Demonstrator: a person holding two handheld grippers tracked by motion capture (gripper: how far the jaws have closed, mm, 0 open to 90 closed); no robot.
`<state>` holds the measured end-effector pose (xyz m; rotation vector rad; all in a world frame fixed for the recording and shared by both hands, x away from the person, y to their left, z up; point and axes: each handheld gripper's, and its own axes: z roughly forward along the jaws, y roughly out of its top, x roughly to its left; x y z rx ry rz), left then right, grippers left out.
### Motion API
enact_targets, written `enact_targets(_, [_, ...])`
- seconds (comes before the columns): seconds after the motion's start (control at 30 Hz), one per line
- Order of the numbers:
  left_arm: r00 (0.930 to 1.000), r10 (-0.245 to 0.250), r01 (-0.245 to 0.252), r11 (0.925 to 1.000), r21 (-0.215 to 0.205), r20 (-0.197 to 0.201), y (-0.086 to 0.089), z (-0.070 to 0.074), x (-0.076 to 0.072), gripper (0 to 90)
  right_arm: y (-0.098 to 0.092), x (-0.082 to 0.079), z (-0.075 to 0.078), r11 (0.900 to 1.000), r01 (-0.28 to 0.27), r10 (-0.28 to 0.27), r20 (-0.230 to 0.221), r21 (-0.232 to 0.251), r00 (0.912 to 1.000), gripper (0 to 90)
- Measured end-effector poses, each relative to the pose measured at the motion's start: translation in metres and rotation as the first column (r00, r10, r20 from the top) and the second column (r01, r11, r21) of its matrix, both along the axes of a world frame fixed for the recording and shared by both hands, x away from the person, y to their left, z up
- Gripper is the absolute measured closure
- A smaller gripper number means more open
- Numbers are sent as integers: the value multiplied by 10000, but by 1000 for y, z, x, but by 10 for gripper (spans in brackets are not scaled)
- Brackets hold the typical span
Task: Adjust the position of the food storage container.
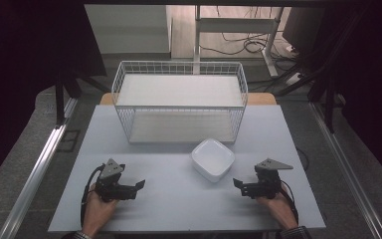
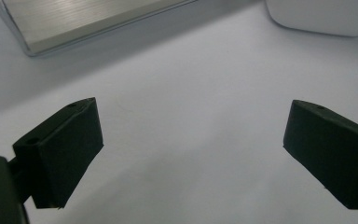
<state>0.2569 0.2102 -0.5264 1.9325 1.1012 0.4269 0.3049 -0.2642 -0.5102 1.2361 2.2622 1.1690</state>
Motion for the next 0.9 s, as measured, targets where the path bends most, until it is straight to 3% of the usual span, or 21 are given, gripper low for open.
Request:
enact_targets(0.1, [10000, -76, 77, 9997, -218, 19, 1, 0, 0, 44, -1, 1, 0, 9993, 330, -329, 40, -182, 9994, 0])
enact_targets(0.53, [9996, -269, 266, 9991, -337, -86, -1, 0, 1, 47, -2, 3, 7, 9995, 24, -28, -122, -323, 9999, 10])
enact_targets(0.67, [9994, -347, 345, 9989, -317, -67, -1, 0, 1, 51, -1, 3, 11, 9990, 52, -59, -156, -439, 9999, 123])
enact_targets(0.87, [9992, -398, 397, 9987, -325, -20, -2, 0, 1, 55, -4, 7, 21, 9999, -123, 121, -175, -107, 9998, 363])
enact_targets(0.9, [9992, -398, 397, 9987, -325, -20, -2, 0, 1, 57, -4, 7, 21, 9999, -123, 121, -175, -107, 9998, 363])
